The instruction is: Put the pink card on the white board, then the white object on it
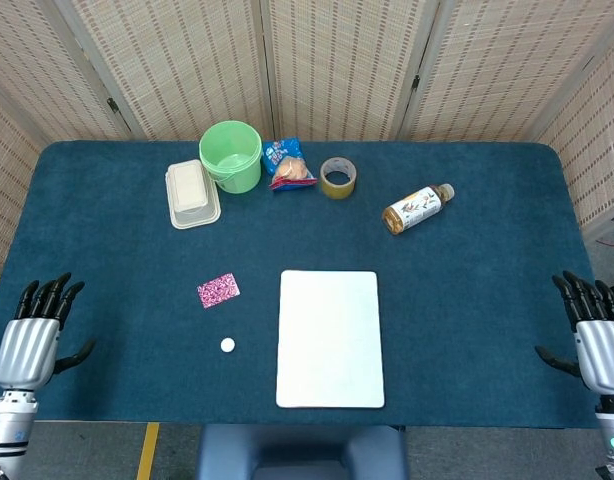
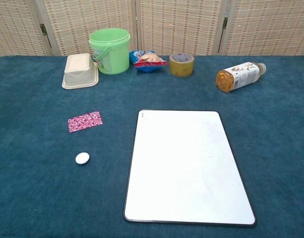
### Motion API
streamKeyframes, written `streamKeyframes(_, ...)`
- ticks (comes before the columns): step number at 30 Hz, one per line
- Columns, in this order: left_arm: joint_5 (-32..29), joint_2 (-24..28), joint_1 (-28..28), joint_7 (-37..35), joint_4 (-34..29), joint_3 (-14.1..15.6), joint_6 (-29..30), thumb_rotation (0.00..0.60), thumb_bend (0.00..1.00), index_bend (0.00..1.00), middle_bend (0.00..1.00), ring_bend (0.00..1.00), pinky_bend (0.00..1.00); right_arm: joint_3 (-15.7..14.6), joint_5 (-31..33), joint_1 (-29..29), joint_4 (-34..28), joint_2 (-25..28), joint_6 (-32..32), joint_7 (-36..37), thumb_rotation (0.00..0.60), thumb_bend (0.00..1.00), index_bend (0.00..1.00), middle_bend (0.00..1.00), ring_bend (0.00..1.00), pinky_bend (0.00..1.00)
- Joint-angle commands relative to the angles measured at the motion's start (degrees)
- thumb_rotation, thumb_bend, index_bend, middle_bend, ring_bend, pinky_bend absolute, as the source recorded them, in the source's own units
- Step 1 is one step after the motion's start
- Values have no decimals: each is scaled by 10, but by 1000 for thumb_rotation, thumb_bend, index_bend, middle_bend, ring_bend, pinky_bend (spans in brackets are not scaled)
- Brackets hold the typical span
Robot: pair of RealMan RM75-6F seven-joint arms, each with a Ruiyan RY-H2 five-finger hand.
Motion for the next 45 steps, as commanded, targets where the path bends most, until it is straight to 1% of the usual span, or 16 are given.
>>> streamKeyframes(1, 7, 1, -15, -4, -2, -8, -13, 600, 297, 160, 98, 123, 0, 0, 0, 0, -1, 1, 1, 0, 600, 152, 37, 83, 89, 29)
streamKeyframes(7, -1, -4, -68, -16, -3, -29, -75, 600, 299, 177, 110, 132, 2, -1, -5, -3, -5, 3, 8, -2, 600, 153, 37, 83, 88, 29)
streamKeyframes(12, -43, -21, -125, -33, 10, -56, -153, 600, 299, 202, 112, 132, 1, -1, -9, -4, -5, 3, 13, -1, 600, 153, 37, 83, 81, 29)
streamKeyframes(17, -83, -40, -170, 6, 25, -66, -209, 600, 300, 211, 113, 131, 0, -2, -11, -8, -6, 4, 18, -1, 600, 153, 37, 83, 74, 29)
streamKeyframes(22, -137, -75, -211, 49, 44, -72, -252, 600, 299, 219, 114, 123, 0, -3, -12, -9, -9, 5, 20, -3, 600, 153, 37, 83, 70, 29)
streamKeyframes(24, -160, -91, -227, 78, 58, -71, -265, 600, 299, 221, 114, 119, 0, -3, -12, -10, -9, 5, 21, -3, 600, 153, 37, 83, 69, 29)
streamKeyframes(27, -196, -116, -248, 114, 73, -71, -277, 600, 299, 221, 114, 111, 0, -2, -12, -10, -10, 6, 22, -3, 600, 153, 37, 82, 68, 29)
streamKeyframes(33, -266, -146, -279, 162, 83, -66, -294, 600, 298, 222, 114, 105, 0, -2, -11, -12, -11, 8, 23, -2, 600, 153, 37, 78, 68, 29)
streamKeyframes(37, -293, -168, -295, 188, 96, -60, -289, 600, 298, 222, 114, 102, 0, -2, -10, -11, -10, 8, 20, 0, 600, 153, 37, 78, 66, 29)
streamKeyframes(45, -329, -204, -318, 215, 126, -50, -281, 600, 311, 242, 114, 102, 0, -2, -7, -11, -8, 8, 17, 4, 600, 152, 37, 78, 68, 29)
